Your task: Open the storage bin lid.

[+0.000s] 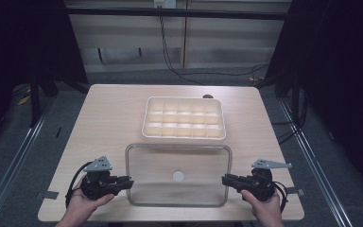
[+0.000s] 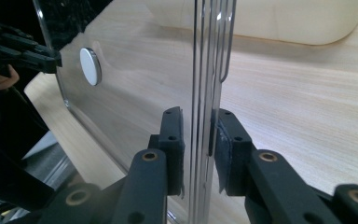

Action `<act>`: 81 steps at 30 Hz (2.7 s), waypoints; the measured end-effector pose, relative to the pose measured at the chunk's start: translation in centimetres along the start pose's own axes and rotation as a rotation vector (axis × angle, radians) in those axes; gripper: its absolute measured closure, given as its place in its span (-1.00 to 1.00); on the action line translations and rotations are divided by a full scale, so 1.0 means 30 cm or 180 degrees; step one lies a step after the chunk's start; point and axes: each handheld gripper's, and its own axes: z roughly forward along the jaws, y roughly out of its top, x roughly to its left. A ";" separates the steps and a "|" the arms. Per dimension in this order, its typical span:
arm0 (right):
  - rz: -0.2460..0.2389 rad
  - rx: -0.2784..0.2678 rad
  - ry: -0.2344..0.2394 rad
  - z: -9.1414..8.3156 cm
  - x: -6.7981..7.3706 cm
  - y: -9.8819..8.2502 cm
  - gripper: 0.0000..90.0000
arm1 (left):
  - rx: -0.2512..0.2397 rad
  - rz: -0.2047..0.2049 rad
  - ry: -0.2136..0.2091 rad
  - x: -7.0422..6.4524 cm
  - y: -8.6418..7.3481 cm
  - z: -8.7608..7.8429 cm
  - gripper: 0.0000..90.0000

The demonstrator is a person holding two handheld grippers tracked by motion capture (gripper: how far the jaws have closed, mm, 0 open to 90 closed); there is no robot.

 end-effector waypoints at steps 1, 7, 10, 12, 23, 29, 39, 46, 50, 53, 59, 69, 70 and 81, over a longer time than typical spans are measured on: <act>0.0011 0.0006 -0.0011 0.003 0.001 0.000 0.66 | 0.0022 0.0005 -0.0011 0.003 0.000 0.001 0.66; -0.0011 0.0053 -0.0082 0.021 -0.006 -0.001 0.64 | 0.0091 0.0051 0.0068 -0.005 0.000 0.020 0.56; -0.0015 0.0084 -0.0106 0.027 -0.012 0.001 0.62 | 0.0108 0.0039 0.0057 -0.002 0.000 0.024 0.54; -0.0020 0.0082 -0.0110 0.031 -0.013 0.002 0.61 | 0.0111 0.0048 0.0051 0.000 0.000 0.026 0.53; -0.0091 0.0231 -0.0242 0.063 -0.015 0.005 0.48 | 0.0112 -0.0036 0.0005 0.024 -0.008 0.056 0.42; -0.0025 0.0316 -0.0263 0.085 -0.019 0.005 0.43 | 0.0180 -0.0050 0.0024 0.027 -0.013 0.068 0.33; -0.0051 0.0374 -0.0320 0.106 -0.024 0.001 0.31 | 0.0265 -0.0018 0.0015 0.027 -0.014 0.088 0.25; -0.0058 0.0390 -0.0354 0.119 -0.030 -0.001 0.24 | 0.0280 -0.0044 -0.0017 0.031 -0.013 0.100 0.21; -0.0085 0.0443 -0.0379 0.128 -0.031 -0.002 0.19 | 0.0312 -0.0088 -0.0044 0.039 -0.013 0.107 0.19; -0.0063 0.0448 -0.0358 0.131 -0.036 -0.001 0.19 | 0.0324 -0.0099 -0.0037 0.040 -0.014 0.110 0.18; -0.0105 0.0499 -0.0427 0.139 -0.041 -0.004 0.12 | 0.0357 -0.0116 -0.0031 0.042 -0.013 0.130 0.13; -0.0112 0.0580 -0.0601 0.157 -0.059 -0.015 -0.08 | 0.0486 -0.0082 0.0055 0.052 -0.003 0.163 0.08; -0.0168 0.0600 -0.0660 0.161 -0.058 -0.016 -0.10 | 0.0491 -0.0123 0.0058 0.053 -0.003 0.167 0.08; -0.0197 0.0569 -0.0735 0.167 -0.057 -0.020 -0.19 | 0.0456 -0.0132 0.0096 0.043 -0.006 0.172 0.04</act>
